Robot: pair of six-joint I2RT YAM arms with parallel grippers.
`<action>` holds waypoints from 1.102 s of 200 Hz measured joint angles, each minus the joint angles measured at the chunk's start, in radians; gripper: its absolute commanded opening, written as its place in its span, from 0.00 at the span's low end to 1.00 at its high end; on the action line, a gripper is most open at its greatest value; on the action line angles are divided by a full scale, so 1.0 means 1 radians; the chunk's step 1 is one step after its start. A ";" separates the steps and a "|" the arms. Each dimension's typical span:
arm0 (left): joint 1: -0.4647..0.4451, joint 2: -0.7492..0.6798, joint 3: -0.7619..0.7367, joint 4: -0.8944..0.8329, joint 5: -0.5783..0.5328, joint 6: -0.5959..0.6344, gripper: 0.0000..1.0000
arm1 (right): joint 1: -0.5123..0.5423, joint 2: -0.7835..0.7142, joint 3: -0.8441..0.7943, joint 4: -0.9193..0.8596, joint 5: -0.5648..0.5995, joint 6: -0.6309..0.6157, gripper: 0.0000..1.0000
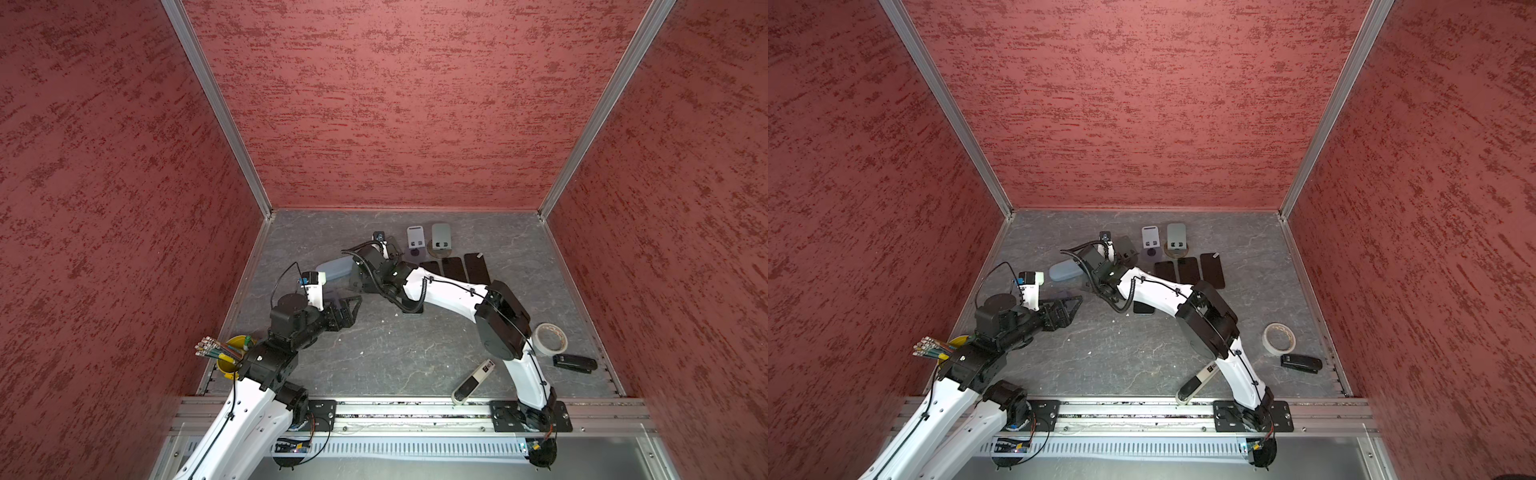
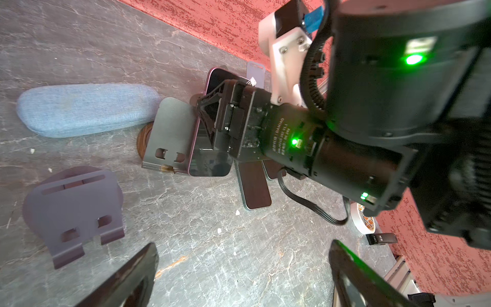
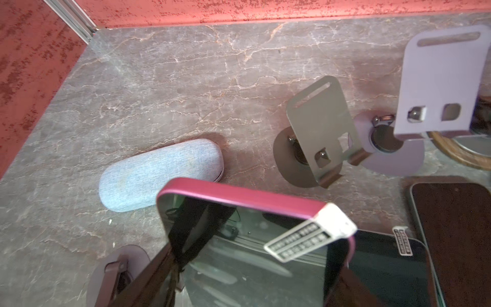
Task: Remove the phone from the phone stand
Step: 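Close the right gripper on the pink-framed phone and lift it off the stand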
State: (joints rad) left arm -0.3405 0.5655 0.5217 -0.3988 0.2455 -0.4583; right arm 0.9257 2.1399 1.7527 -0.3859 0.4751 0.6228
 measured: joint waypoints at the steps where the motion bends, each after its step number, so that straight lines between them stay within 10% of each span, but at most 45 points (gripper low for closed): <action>1: 0.000 0.000 0.000 0.001 0.000 0.000 1.00 | 0.000 -0.001 -0.001 0.000 0.000 -0.001 0.52; 220: -0.199 0.276 0.070 0.203 -0.129 -0.087 0.99 | -0.114 -0.233 -0.315 0.132 -0.237 -0.089 0.52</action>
State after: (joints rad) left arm -0.5396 0.8417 0.5919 -0.1959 0.1169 -0.5457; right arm 0.8116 1.9068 1.4380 -0.2539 0.2379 0.5335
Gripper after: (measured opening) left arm 0.996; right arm 0.727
